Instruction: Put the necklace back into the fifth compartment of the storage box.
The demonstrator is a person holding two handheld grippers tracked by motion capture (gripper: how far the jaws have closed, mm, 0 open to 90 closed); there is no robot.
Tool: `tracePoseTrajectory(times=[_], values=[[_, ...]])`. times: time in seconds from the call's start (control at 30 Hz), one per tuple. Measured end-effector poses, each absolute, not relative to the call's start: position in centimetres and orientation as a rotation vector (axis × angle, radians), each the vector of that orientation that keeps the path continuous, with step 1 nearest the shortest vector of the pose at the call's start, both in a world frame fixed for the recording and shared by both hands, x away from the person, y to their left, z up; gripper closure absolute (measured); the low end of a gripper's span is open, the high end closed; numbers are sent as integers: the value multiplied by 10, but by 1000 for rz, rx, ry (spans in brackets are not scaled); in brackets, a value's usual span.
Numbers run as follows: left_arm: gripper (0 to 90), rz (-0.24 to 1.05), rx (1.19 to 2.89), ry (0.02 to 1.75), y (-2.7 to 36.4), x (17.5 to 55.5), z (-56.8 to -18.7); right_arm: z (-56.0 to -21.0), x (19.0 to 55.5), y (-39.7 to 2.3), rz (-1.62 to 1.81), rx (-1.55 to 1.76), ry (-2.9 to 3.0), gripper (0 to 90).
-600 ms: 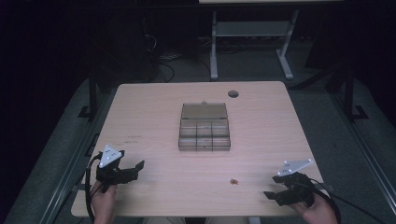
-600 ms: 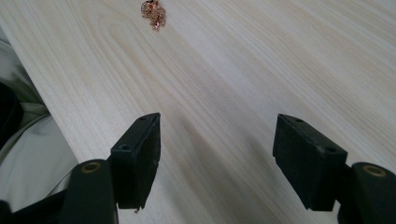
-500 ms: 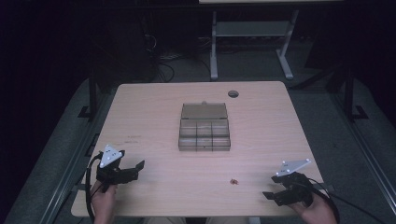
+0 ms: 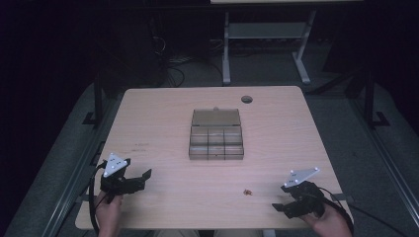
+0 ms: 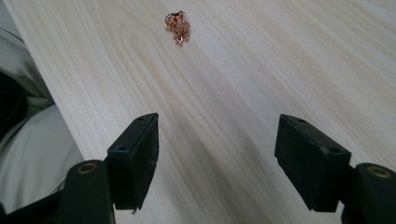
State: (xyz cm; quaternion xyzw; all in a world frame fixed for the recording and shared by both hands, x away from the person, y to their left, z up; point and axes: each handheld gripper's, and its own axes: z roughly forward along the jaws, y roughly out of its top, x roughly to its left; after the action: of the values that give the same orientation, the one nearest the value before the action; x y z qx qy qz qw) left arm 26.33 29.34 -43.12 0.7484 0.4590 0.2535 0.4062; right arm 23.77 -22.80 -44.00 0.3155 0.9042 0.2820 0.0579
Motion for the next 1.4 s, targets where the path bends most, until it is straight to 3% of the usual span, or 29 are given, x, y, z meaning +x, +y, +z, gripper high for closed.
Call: tracePoseTrajectory(times=[0.87,1.4], values=[[130,639,1876,1163,296,263,-430,-427,254,-195,804,822,2819,351],[130,643,1867,1168,297,263,-429,-422,276,-159,734,675,2887,547]])
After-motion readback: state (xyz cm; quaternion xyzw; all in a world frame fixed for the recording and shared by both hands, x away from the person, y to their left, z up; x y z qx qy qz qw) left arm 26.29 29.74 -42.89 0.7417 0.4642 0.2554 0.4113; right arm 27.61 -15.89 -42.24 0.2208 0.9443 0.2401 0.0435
